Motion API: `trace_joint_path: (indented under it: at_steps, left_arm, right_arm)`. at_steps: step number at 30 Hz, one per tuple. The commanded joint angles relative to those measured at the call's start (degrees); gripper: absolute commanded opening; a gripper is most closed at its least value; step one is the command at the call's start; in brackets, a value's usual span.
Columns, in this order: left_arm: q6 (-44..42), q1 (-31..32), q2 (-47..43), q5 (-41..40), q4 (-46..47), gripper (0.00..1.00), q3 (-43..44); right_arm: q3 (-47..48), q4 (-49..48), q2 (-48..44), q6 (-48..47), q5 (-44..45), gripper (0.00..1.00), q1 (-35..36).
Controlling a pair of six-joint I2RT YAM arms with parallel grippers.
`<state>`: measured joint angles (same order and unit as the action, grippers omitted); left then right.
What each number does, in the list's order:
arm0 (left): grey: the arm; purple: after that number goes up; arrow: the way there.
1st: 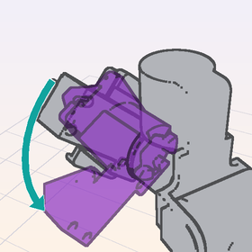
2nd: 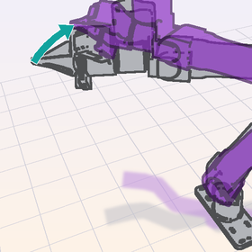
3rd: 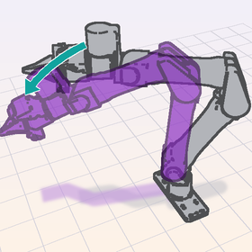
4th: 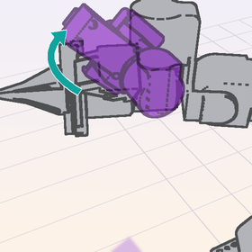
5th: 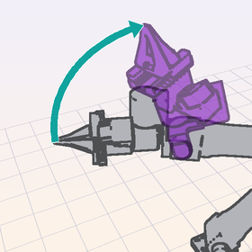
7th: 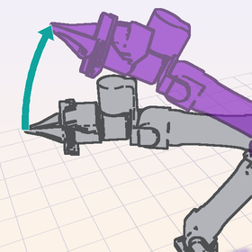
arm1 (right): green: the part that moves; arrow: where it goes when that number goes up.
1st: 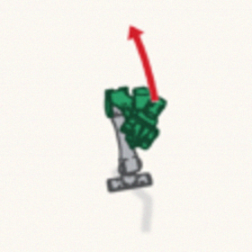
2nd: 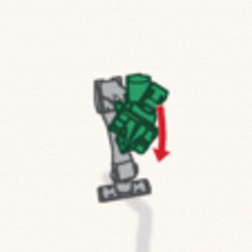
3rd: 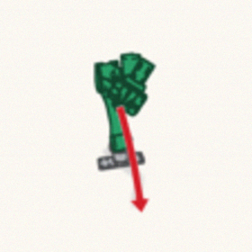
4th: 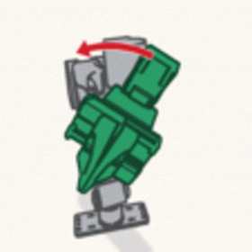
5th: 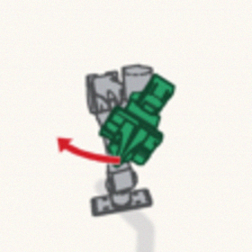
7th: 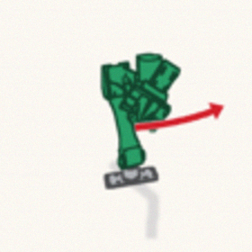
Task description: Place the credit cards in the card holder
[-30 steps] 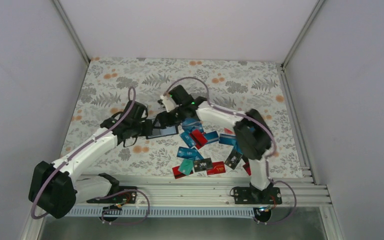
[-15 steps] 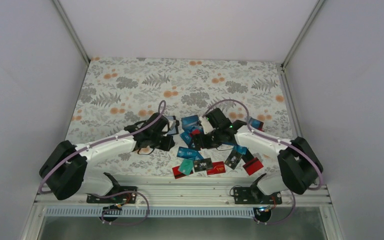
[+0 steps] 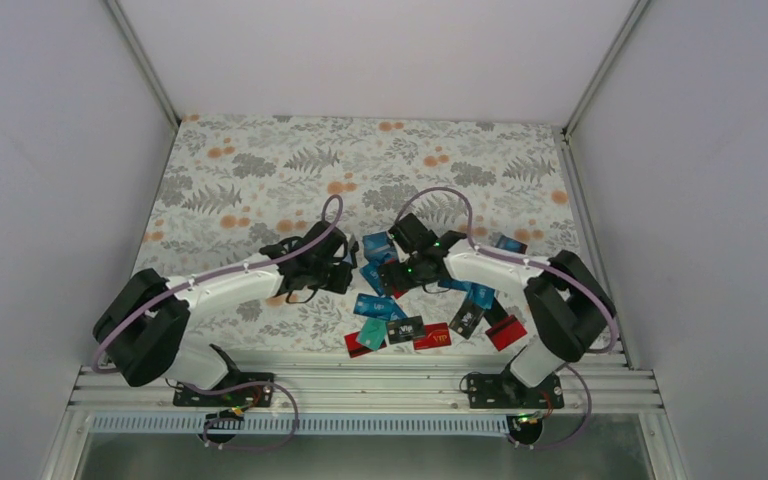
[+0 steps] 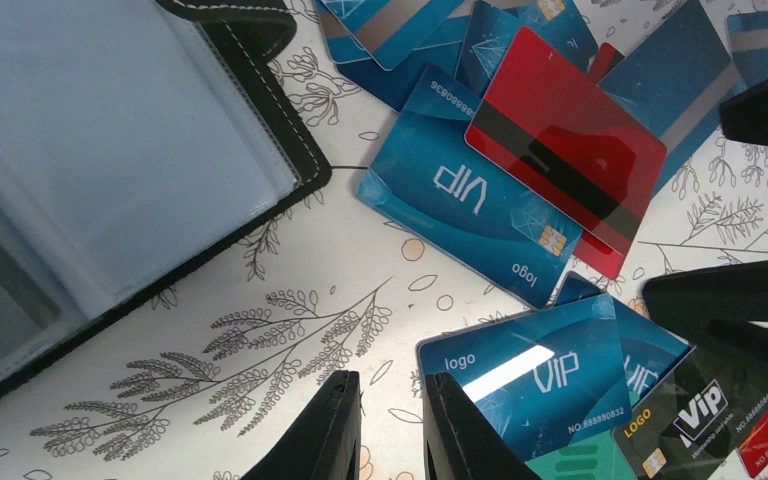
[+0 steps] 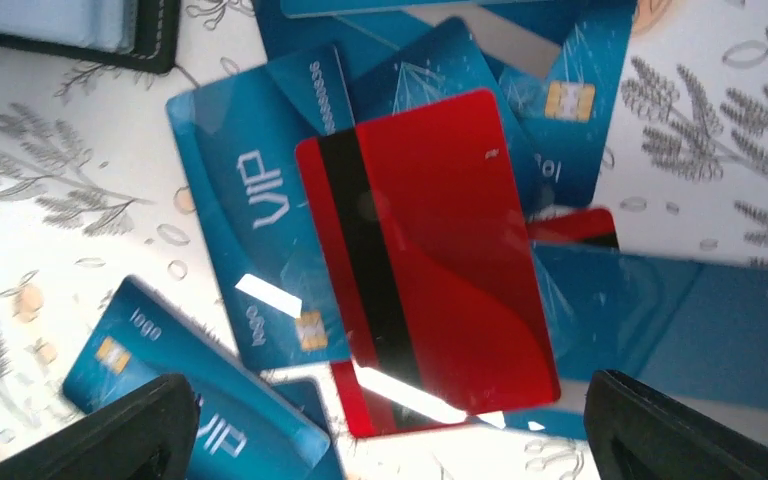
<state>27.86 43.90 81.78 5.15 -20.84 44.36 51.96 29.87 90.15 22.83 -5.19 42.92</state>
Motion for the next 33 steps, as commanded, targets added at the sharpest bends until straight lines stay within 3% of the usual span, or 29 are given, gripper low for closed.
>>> trace_joint_path:
  at_steps: [1, 11, 19, 23, 33]
  left_arm:
    - [-0.1, 0.2, -2.5, -2.3, 0.3, 0.17, -0.5]
    - [-0.2, 0.1, -4.1, -3.3, 1.1, 0.17, -2.9]
    - [-0.4, -0.1, -5.0, -3.9, 0.9, 0.17, -3.6]
    - [-0.4, -0.2, -4.8, -3.5, 1.0, 0.17, -3.3]
    - [1.9, -0.2, -4.4, 4.4, 8.4, 0.17, -4.5]
  right_arm:
    - [4.2, 2.2, 4.4, -2.9, 8.3, 0.98, 1.9]
    - [7.0, 2.3, 14.4, -4.6, 9.8, 0.92, 2.8]
    - [3.4, 0.5, 16.6, -3.5, 4.2, 0.58, 2.8]
    - [3.3, -0.1, 16.6, -3.1, 1.2, 0.48, 2.8]
    - [4.6, -3.1, 12.9, -2.6, -13.9, 0.44, 2.3]
